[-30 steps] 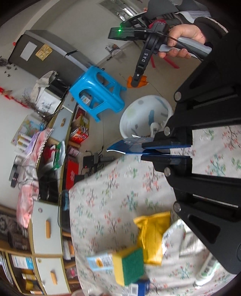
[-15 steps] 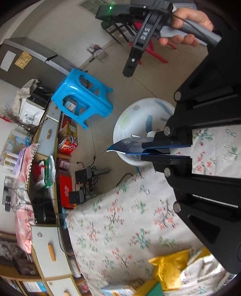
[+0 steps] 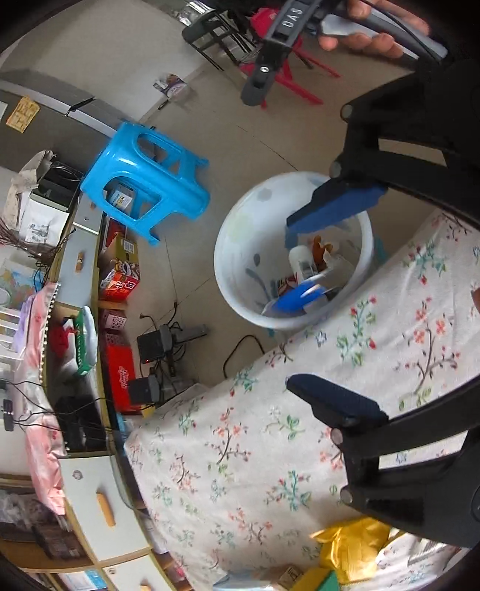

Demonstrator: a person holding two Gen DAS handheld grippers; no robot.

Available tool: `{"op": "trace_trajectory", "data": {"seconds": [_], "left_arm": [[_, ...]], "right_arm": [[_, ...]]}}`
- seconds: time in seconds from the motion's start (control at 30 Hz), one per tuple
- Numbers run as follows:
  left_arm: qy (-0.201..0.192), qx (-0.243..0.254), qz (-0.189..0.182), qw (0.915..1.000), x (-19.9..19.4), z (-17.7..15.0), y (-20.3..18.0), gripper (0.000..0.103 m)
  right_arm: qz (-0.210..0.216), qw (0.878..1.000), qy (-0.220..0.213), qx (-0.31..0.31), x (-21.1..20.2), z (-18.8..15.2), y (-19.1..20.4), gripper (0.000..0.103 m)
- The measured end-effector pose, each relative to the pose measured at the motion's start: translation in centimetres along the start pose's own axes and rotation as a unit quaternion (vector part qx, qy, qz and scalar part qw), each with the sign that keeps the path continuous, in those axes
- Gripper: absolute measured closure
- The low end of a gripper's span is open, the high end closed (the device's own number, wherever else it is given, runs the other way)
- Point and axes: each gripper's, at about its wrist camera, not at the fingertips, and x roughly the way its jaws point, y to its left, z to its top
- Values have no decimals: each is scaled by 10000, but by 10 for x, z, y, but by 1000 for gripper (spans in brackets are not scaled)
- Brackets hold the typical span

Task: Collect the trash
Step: 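Carry the blue box and orange peel over the bucket and release both, then move the left gripper back toward the second white milk bottle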

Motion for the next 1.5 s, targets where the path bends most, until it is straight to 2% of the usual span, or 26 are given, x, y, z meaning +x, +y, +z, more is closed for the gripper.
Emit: {"op": "trace_trajectory", "data": {"seconds": [0.43,0.57,0.77,1.03,1.27,1.37,1.5], "left_arm": [[-19,-56,395,9992,-35,-14,30,18],[-95,-91,604,9981,-56,-25,47,13],[-113,-290,1077,9937,-84,-46,86,11],[218,-927,1478,9844,-111,-80,146,11],[567,-1792,1741,9666,-123,-121,187,11],[705,-2134,1609,9610,-126,-135,199,11],[729,-2371,1404,9585,-125,-144,204,11]], "right_arm": [[44,9996,13,-288,2,-3,20,34],[95,9990,61,-441,3,-7,34,32],[170,9974,175,-678,8,-16,59,30],[365,9929,360,-1070,18,-31,102,28],[586,9861,591,-1437,31,-47,148,28],[671,9834,656,-1551,35,-53,164,28],[750,9792,723,-1740,39,-62,185,28]]}}
